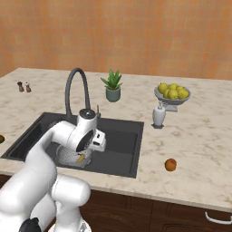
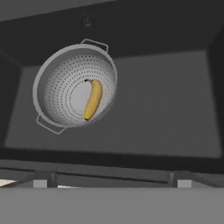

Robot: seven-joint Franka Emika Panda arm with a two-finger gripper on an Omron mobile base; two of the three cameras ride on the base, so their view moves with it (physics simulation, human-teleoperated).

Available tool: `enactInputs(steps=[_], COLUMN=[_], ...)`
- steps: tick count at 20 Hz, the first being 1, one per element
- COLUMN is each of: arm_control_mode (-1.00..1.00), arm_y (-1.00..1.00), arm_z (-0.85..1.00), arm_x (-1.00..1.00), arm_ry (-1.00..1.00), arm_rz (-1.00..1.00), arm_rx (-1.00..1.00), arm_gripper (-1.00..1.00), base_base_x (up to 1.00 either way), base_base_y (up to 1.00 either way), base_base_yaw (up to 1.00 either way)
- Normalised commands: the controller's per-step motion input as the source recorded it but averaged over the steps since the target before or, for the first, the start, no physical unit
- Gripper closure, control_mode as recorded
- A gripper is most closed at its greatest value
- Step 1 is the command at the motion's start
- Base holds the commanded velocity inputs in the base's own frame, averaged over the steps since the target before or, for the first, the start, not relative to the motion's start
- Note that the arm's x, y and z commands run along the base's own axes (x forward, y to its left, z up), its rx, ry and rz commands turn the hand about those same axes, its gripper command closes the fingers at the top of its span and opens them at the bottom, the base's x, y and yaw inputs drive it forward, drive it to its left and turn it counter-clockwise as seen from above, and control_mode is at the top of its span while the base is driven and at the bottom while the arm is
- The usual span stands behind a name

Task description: Put the colander in the sink, put the mango, peach, banana in the colander, and turn on the sink faucet and pour water over the colander.

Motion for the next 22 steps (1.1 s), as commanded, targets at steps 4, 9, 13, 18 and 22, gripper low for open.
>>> enactInputs(steps=[4, 9, 13, 18, 22], arm_control_mode=[-1.0, -1.0, -1.0, -1.0, -1.0], arm_y=[-0.46, -0.51, -0.46, -0.56, -0.66], arm_z=[0.31, 0.26, 0.35, 0.31, 0.4], arm_x=[-0.6, -0.65, -0.57, -0.57, -0.34], arm_ry=[0.05, 0.04, 0.05, 0.06, 0.08], arm_rz=[-0.09, -0.12, -0.13, -0.15, -0.15], arm_rx=[0.0, 0.0, 0.0, 0.0, 0.0], arm_gripper=[-1.0, -1.0, -1.0, -1.0, -1.0], base_base_x=[0.0, 0.0, 0.0, 0.0, 0.0], base_base_y=[0.0, 0.0, 0.0, 0.0, 0.0], base_base_yaw=[0.0, 0.0, 0.0, 0.0, 0.0])
